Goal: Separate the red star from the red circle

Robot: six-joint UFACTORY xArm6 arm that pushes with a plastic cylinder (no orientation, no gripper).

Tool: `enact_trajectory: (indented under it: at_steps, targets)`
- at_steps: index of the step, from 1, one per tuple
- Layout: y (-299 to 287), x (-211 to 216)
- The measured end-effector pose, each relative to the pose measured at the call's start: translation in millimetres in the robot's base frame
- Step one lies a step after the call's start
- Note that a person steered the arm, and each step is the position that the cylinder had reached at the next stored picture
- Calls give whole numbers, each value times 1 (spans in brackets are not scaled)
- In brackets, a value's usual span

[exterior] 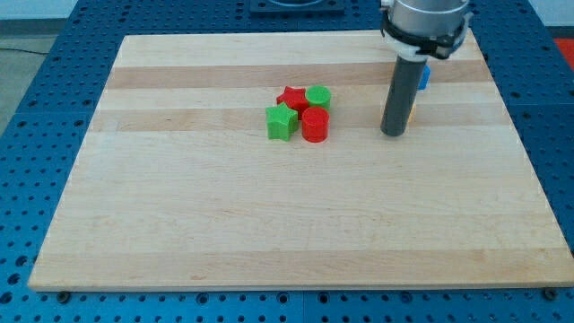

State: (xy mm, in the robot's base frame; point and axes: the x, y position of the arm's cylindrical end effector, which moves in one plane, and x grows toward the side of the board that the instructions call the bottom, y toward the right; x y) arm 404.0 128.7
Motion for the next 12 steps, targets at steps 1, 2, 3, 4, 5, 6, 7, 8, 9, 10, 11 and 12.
enact_trajectory:
  at_steps: [1,2,3,4,5,6,7,8,9,10,11,12]
  targets:
    - [13,-19]
    - [23,-21]
    - [20,-21]
    - [18,-21]
    - [15,-21]
    - [15,-21]
    - [15,-16]
    - [12,-6]
    - [6,-6]
    - [-12,2]
    - [-12,19]
    - [-18,63]
